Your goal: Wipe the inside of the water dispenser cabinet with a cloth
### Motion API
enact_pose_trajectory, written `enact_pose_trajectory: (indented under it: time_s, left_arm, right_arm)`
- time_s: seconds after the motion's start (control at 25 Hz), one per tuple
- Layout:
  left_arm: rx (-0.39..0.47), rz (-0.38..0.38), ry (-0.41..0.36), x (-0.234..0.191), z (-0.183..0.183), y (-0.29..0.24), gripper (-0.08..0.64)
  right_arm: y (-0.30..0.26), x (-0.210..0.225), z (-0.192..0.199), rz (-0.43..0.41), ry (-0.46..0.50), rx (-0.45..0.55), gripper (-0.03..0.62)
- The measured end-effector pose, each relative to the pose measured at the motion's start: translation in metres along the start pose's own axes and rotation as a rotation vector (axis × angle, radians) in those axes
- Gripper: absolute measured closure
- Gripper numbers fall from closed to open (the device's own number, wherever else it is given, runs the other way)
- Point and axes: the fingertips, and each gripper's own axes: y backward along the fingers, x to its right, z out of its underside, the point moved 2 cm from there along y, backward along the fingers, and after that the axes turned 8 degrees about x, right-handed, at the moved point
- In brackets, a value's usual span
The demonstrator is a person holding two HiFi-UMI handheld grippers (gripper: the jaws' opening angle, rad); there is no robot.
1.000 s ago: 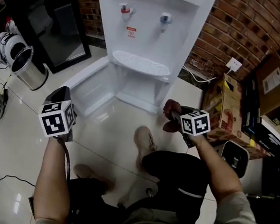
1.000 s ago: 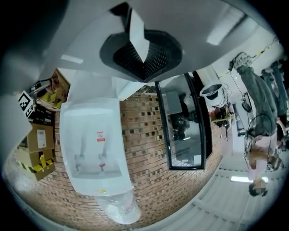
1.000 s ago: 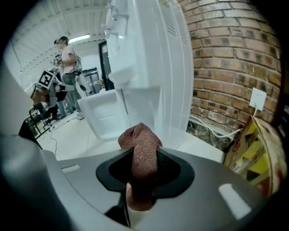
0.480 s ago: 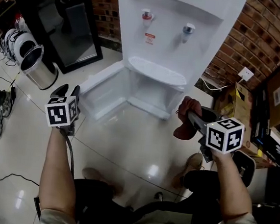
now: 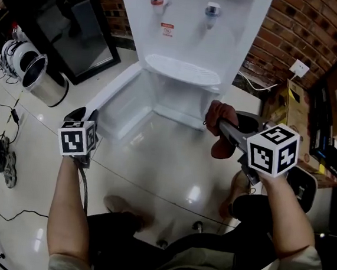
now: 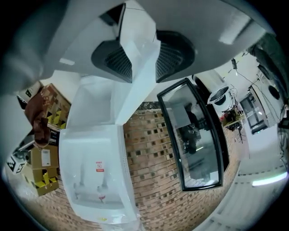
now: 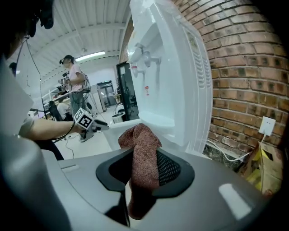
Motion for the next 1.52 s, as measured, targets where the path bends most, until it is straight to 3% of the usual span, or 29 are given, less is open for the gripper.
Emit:
enact_pose_trajectory:
  time_s: [0.24, 0.4, 0.76, 1.16, 1.4, 1.52]
  left_arm:
    - [-0.035, 0.094, -0.032, 0.034, 0.004, 0.025, 0.453]
    - [-0.065, 0.205, -0.003, 0.064, 0.004, 0.037, 0.465]
    - [-0.074, 0.509, -0.033, 0.172, -0.014, 0.058, 0.452]
    - [0.052, 0.704, -0.102, 0.292, -0.066, 0.023, 0.474]
    - [0.195, 0.717, -0.127, 0.344, -0.100, -0.015, 0.520]
    - [0.266, 0.703, -0.088, 0.360, -0.117, -0.030, 0.534]
  right_arm:
    - [0.011, 0.004, 0.000, -0.003, 0.018, 0.002, 0.459]
    - [0.016, 0.012, 0.004, 0.011, 0.042, -0.009, 0.459]
    - [0.035, 0.035, 0.011, 0.041, 0.057, -0.019, 0.459]
    - [0.060, 0.064, 0.014, 0.099, 0.025, 0.009, 0.459]
    - [0.074, 0.081, 0.030, 0.126, 0.001, -0.004, 0.459]
    - [0.081, 0.087, 0.042, 0.137, -0.007, -0.019, 0.459]
